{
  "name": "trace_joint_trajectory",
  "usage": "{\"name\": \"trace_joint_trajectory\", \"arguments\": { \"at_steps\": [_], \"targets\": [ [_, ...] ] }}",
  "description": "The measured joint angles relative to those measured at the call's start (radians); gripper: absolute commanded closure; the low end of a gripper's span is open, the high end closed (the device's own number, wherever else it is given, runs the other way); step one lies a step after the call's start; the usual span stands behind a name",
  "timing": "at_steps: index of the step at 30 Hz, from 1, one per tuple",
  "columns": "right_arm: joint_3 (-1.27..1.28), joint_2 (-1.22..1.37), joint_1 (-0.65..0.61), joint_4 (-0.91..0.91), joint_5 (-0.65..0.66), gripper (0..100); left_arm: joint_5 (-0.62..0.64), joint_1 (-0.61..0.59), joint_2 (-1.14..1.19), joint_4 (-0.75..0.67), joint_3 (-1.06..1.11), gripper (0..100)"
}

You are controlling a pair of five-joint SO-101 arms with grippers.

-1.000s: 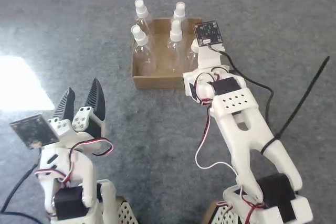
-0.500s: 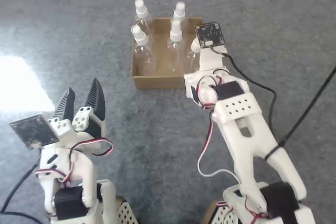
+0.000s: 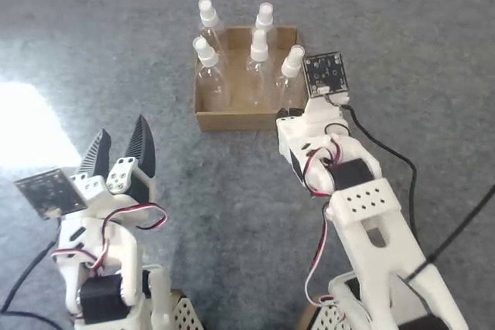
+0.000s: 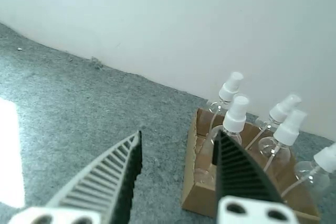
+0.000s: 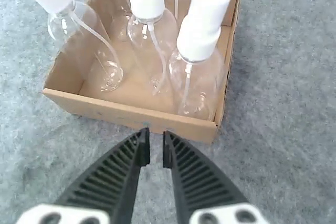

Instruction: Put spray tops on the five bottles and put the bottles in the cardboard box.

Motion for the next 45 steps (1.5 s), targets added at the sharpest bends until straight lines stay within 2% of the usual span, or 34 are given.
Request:
{"name": "trace_joint_trajectory", "arguments": {
  "at_steps": [9,22,45],
  "targets": [
    [0.071,-0.117,0.0,-0.012,0.0,98.5,0.0,0.075,0.0,0.0,0.0,80],
    [0.21,-0.462,-0.002,-0.012,0.0,98.3,0.0,0.077,0.0,0.0,0.0,80],
    [0.287,-0.844,-0.002,0.058,0.0,98.3,0.0,0.074,0.0,0.0,0.0,80]
  ]
}}
